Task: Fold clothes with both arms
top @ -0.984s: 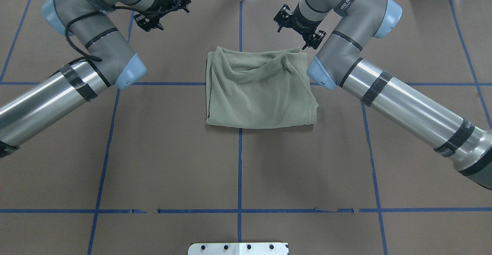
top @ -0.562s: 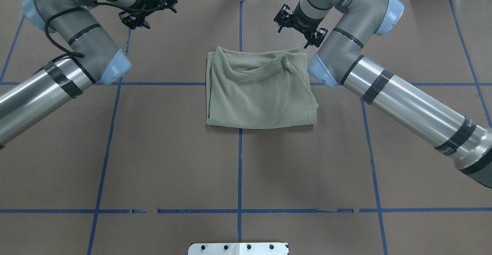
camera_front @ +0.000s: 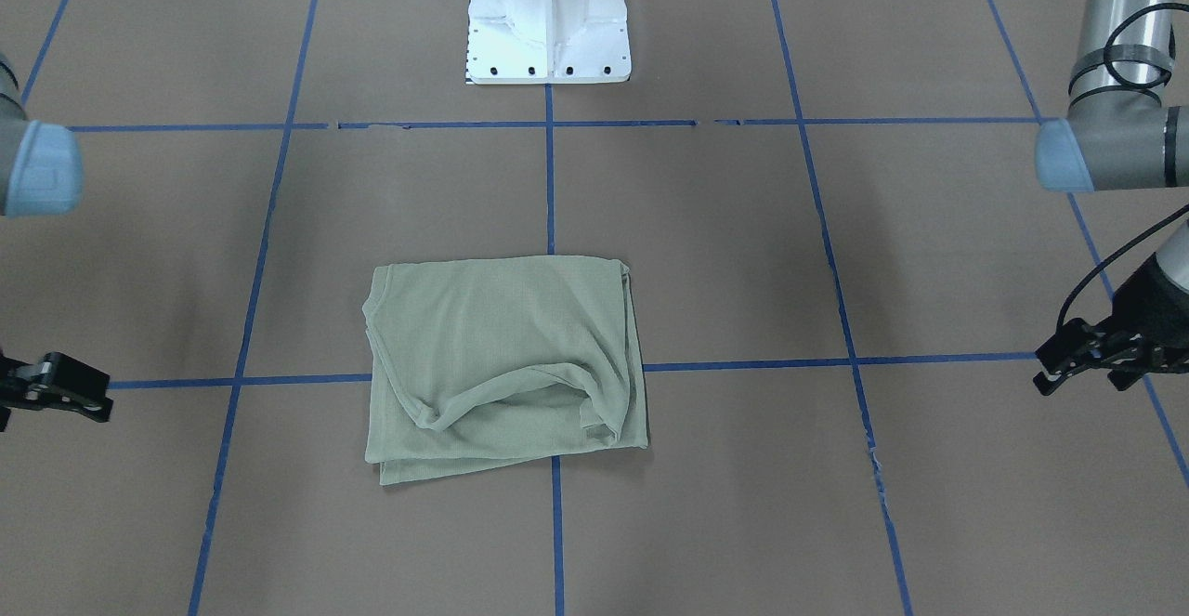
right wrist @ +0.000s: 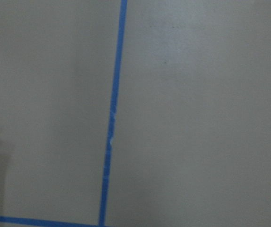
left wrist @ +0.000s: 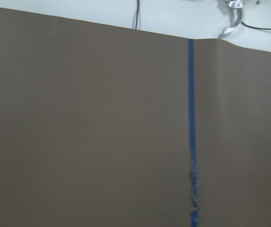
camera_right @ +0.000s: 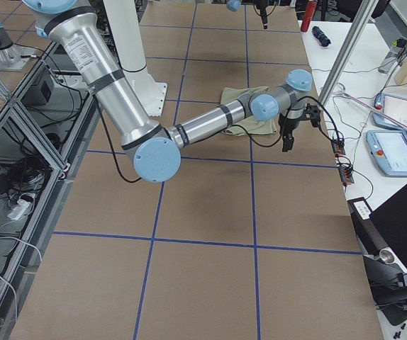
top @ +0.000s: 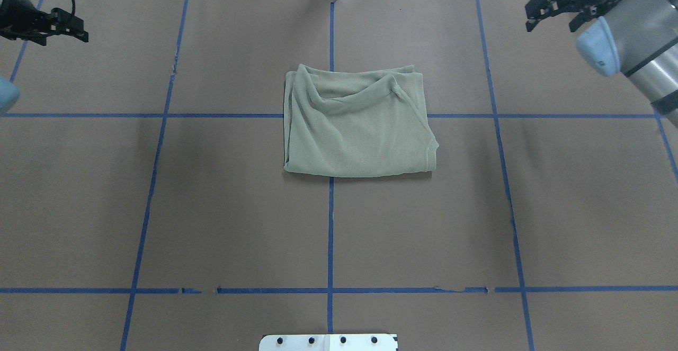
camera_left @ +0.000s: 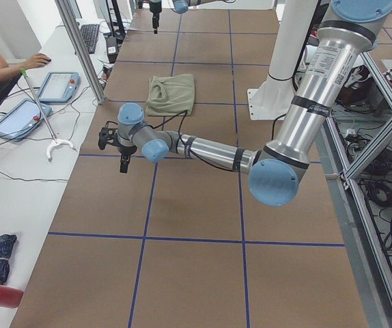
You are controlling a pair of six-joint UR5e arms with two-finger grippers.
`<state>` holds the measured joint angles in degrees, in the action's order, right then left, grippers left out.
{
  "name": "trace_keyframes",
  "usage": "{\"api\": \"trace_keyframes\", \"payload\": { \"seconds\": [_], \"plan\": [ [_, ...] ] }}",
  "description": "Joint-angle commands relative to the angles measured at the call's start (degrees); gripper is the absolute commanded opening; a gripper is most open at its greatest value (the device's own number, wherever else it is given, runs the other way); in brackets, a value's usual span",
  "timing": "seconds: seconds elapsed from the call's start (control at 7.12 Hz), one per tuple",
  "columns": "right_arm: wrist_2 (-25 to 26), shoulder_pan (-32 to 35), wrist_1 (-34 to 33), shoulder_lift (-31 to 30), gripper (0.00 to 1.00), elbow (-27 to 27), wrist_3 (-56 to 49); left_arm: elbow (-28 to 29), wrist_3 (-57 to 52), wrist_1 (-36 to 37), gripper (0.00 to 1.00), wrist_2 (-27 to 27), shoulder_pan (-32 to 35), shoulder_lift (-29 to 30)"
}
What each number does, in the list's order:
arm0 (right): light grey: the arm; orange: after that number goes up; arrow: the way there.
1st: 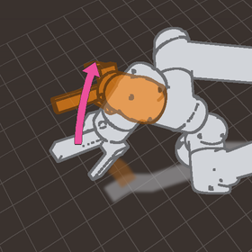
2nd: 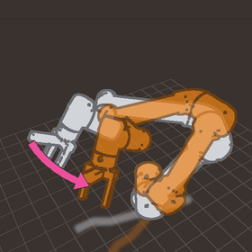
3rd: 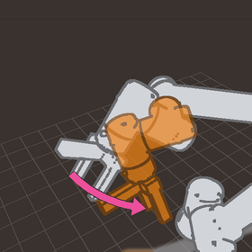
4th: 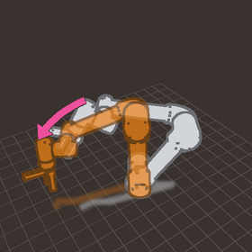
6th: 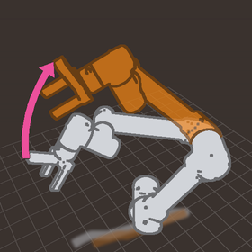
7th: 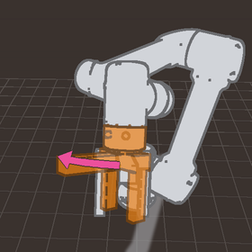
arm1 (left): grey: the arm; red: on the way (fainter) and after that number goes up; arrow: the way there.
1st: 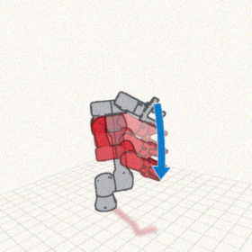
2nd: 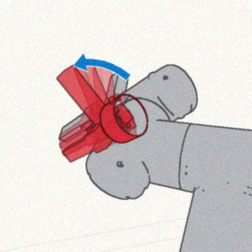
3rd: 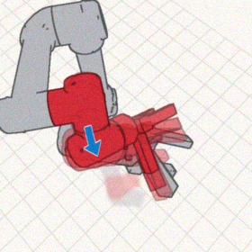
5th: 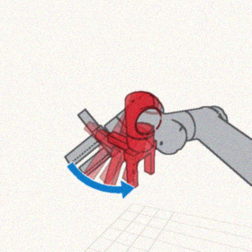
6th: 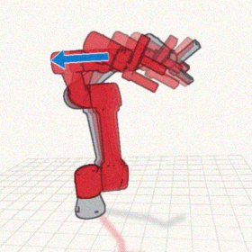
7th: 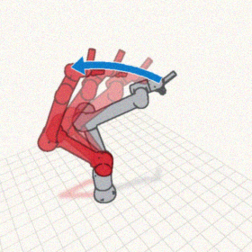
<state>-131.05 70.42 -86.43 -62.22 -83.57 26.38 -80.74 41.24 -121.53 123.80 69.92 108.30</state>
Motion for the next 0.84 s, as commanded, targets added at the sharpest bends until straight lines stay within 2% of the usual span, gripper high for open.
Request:
{"api": "trace_keyframes", "payload": {
  "seconds": [0.0,0.28,0.42,0.56,0.7],
  "plan": [
    [-4.12,5.93,-0.05,-8.76,1.0,-0.99,-16.47,-6.93,-7.82,-0.2,1.0,0.21,1.88,-7.8],
    [-4.13,8.23,-0.05,-12.64,1.0,-1.33,-22.32,-12.59,-16.34,0.42,1.0,0.21,2.24,-14.32],
    [-4.04,9.28,-0.05,-14.49,1.0,-2.38,-24.17,-12.69,-18.28,0.5,1.0,0.38,3.63,-15.13],
    [-4.13,10.17,-0.05,-17.64,1.0,-3.7,-28.27,-12.69,-22.48,0.51,1.0,2.13,5.47,-16.61],
    [-4.39,11.74,-1.36,-18.11,1.0,-4.84,-28.32,-12.69,-23.39,0.42,1.0,4.49,5.92,-17.06]
  ]
}}
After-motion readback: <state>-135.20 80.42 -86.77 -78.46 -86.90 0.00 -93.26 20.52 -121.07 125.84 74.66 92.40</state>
